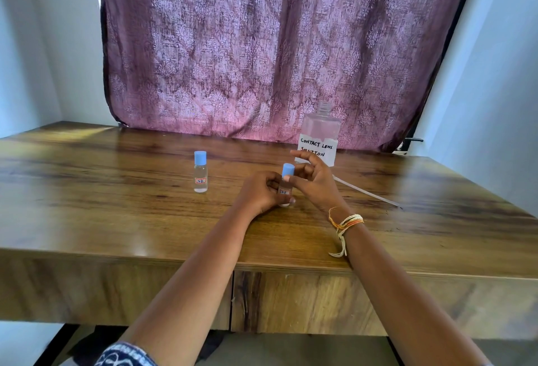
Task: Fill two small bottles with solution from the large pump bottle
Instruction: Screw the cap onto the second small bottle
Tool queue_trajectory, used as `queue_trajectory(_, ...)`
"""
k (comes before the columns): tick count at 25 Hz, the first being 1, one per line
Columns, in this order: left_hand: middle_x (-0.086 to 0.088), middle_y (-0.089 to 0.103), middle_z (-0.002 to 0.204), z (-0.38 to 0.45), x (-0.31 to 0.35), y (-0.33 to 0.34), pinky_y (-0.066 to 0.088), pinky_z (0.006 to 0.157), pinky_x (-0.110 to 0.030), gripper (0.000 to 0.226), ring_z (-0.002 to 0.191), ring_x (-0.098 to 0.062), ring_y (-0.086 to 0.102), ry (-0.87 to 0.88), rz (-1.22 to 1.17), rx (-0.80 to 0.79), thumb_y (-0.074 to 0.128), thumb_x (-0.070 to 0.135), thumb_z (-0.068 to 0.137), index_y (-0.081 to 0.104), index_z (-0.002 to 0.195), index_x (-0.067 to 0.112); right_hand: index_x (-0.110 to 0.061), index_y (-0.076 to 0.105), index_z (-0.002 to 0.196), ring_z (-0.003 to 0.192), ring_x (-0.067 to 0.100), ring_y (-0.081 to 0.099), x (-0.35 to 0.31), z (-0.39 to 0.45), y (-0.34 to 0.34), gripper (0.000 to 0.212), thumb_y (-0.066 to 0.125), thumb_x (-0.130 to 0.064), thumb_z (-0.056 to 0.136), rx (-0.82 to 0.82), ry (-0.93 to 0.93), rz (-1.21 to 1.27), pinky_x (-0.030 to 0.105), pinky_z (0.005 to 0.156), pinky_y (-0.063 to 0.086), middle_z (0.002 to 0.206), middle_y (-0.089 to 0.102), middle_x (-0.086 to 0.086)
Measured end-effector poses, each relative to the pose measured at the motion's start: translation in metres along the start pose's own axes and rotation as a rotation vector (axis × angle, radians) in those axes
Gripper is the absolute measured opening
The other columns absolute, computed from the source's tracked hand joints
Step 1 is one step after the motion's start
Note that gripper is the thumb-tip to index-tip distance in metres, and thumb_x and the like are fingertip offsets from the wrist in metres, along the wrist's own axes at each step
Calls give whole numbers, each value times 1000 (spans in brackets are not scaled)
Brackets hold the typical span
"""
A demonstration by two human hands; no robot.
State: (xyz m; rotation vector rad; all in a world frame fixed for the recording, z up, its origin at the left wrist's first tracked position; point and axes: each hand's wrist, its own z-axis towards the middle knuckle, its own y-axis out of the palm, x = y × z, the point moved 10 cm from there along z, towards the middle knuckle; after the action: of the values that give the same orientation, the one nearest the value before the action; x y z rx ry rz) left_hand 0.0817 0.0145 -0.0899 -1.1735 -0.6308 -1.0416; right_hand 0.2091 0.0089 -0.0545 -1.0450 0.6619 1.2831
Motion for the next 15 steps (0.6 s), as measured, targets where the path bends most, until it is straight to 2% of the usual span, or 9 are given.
queue_trajectory(3, -2, 76, 90, 1, -1, 0, 56, 74, -31, 48, 83, -13, 71, 5, -7, 2, 89, 21, 63, 73, 107, 14, -16, 46, 132, 97, 19, 63, 1, 0, 1, 64, 77, -5, 77, 7, 2, -71, 29, 87, 50, 105, 66, 13)
queue_trajectory(6, 1, 75, 91, 1, -1, 1, 51, 70, -23, 46, 79, -7, 67, -17, -17, -12, 89, 20, 63, 72, 105, 14, -12, 33, 141, 112, 29, 60, 8, 2, 7, 62, 58, 7, 88, -59, 56, 47, 33, 92, 51, 123, 61, 22)
queue_trajectory(7, 1, 74, 92, 1, -1, 2, 49, 69, -20, 46, 77, -5, 66, -22, -16, -14, 89, 20, 62, 72, 105, 14, -10, 32, 142, 110, 29, 62, 9, 2, 8, 60, 52, 12, 90, -71, 64, 85, 35, 92, 52, 124, 61, 22)
queue_trajectory(9, 1, 74, 93, 2, -2, 2, 49, 70, -19, 47, 77, -4, 65, -20, -9, -16, 89, 20, 62, 72, 105, 15, -9, 35, 138, 97, 18, 67, 7, 1, 6, 54, 48, 13, 91, -69, 61, 85, 29, 86, 55, 114, 65, 17)
queue_trajectory(11, 1, 75, 93, 2, -3, 2, 53, 74, -25, 47, 78, -7, 66, -6, -11, -6, 90, 21, 61, 73, 104, 15, -9, 41, 133, 87, 10, 68, 6, 1, 2, 50, 54, 10, 89, -27, 63, 44, 23, 80, 56, 107, 68, 15)
queue_trajectory(15, 0, 75, 89, 3, -4, 0, 55, 75, -33, 47, 81, -13, 69, 16, 12, 7, 89, 25, 60, 73, 103, 16, -10, 48, 127, 96, 21, 65, 6, 1, -3, 57, 75, -2, 78, 62, 39, -50, 31, 86, 50, 99, 68, 14)
